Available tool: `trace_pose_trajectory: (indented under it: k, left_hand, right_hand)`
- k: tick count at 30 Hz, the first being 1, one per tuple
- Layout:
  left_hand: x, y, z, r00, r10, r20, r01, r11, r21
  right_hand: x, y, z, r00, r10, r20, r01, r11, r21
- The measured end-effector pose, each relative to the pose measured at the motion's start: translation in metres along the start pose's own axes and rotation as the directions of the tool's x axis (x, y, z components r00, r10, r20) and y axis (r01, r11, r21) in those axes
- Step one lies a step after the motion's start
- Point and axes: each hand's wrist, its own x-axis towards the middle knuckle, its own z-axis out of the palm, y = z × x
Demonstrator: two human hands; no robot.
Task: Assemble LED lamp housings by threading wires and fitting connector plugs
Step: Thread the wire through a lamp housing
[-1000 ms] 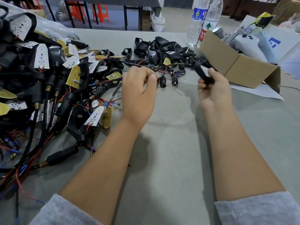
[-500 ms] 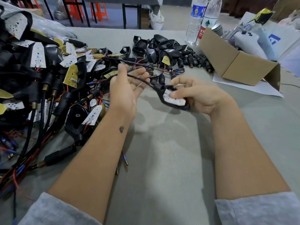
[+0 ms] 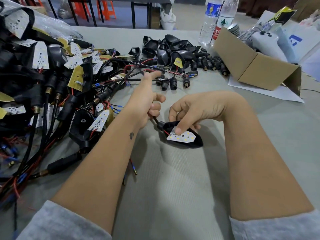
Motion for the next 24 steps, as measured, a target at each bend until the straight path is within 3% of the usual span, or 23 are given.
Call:
trace_pose_trajectory:
  k: [5,8,11,14,16,20,24]
  left_hand:
    - [0.0,-0.002,0.001,0.991,0.027,0.134,-0.053,0.98,0.194]
    - [0.0,-0.004,0.004,0.983,0.034,0.182,-0.081,0.962,0.259]
    - [-0.002,0.0,0.003,0.983,0.018,0.181,-0.057,0.975,0.213]
    - [-0.003,0.0,0.002,0.985,0.047,0.168,-0.087,0.967,0.238]
    - [-0.006,-0.002,0.006,0.982,0.064,0.177,-0.115,0.946,0.302]
    - [-0.01,-0.004,0.017,0.98,0.058,0.19,-0.129,0.915,0.383]
    - [-0.005,0.001,0.01,0.998,0.063,0.022,-0.066,0.985,0.159]
  right_hand:
    - [0.001,-0.001,0.001,1.0,-0.031,-0.005,0.031,0.997,0.075]
    - [0.005,0.0,0.003,0.976,-0.109,-0.188,0.151,0.962,0.227]
    - [0.02,0.002,0.006,0.86,0.016,-0.511,0.173,0.931,0.321]
    - [0.034,0.001,0.006,0.71,0.095,-0.698,0.248,0.894,0.374]
    - [0.039,-0.003,0.007,0.686,0.09,-0.722,0.328,0.847,0.418]
    - [0.044,-0.006,0.015,0.691,-0.091,-0.717,0.487,0.792,0.368]
    - [0.04,-0.007,0.011,0.645,-0.069,-0.761,0.463,0.827,0.318]
